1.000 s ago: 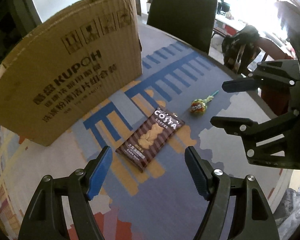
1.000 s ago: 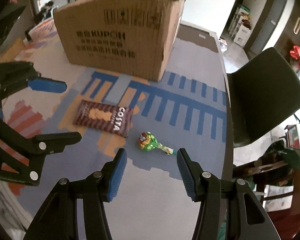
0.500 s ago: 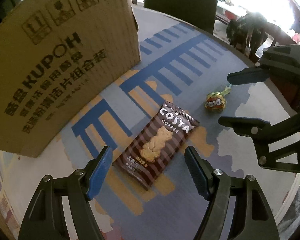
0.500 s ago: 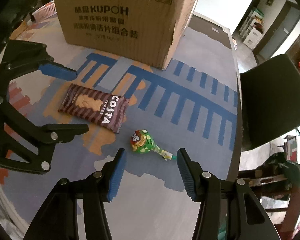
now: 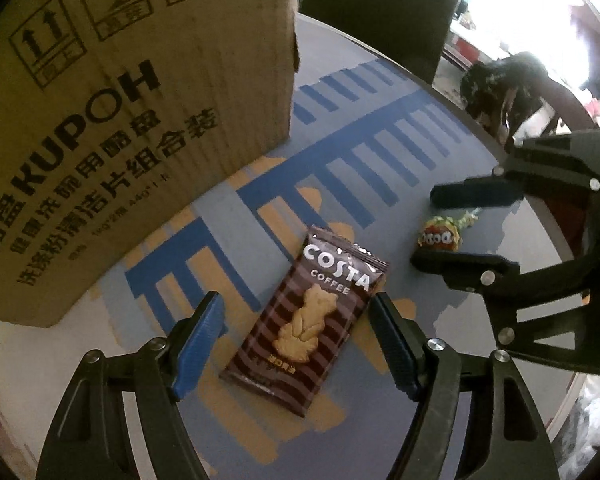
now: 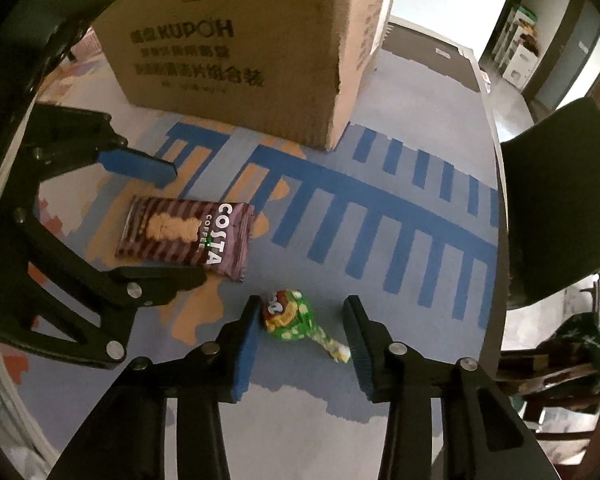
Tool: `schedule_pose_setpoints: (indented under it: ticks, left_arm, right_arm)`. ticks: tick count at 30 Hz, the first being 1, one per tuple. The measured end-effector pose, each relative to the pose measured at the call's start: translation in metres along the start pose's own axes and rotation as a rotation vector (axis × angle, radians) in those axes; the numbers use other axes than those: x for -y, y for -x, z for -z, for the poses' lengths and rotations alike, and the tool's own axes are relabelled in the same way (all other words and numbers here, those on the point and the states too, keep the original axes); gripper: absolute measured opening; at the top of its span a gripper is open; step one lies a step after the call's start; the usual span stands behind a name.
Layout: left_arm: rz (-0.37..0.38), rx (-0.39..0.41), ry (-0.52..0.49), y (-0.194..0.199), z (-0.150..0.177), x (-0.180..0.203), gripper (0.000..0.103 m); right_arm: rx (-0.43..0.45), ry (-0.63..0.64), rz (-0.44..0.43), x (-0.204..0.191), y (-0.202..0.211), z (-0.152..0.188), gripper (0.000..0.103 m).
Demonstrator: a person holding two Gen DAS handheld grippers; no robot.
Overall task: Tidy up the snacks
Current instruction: 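Grasp the brown COSTA packet with the left tool while the right tool grasps the green lollipop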
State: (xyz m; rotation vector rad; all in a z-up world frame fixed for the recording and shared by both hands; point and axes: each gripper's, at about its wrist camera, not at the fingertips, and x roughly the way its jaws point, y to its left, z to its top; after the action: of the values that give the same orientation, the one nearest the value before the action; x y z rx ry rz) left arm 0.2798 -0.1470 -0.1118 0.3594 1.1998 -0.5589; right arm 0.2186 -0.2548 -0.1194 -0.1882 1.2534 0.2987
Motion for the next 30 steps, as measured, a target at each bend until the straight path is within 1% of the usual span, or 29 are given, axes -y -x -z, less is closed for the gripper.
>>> schedule_pose_setpoints:
  ticks: [3,5,6,8,11,17,20,30]
  left_arm:
    - [-0.004,0.011,0.022,0.002,-0.001,-0.004,0.067]
    - [-0.006,0.019,0.038,0.004,-0.002,-0.007,0.058]
    - [-0.010,0.022,0.042,0.005,0.001,-0.006,0.057]
    - [-0.012,0.030,0.044,0.007,0.004,-0.007,0.048]
    - [0.003,0.037,0.057,0.011,0.010,-0.006,0.040]
    - [0.036,0.055,0.114,0.018,0.023,-0.013,0.037]
    - [0.033,0.072,0.135,0.023,0.029,-0.013,0.037]
    - [0.030,0.151,0.193,0.055,0.046,-0.015,0.037]
  right_arm:
    - [0.011,-0.018,-0.018,0.001,0.000,0.000,0.035]
    - [0.016,-0.025,-0.017,0.002,0.000,0.000,0.029]
    - [0.019,-0.033,-0.016,0.003,0.000,0.001,0.027]
    - [0.025,-0.048,-0.014,0.004,0.001,0.003,0.026]
    - [0.037,-0.072,-0.011,0.004,0.002,0.006,0.026]
    - [0.060,-0.144,-0.029,0.004,0.006,0.013,0.026]
    - [0.073,-0.171,-0.034,0.003,0.011,0.015,0.026]
    - [0.115,-0.183,-0.040,-0.007,0.028,0.015,0.026]
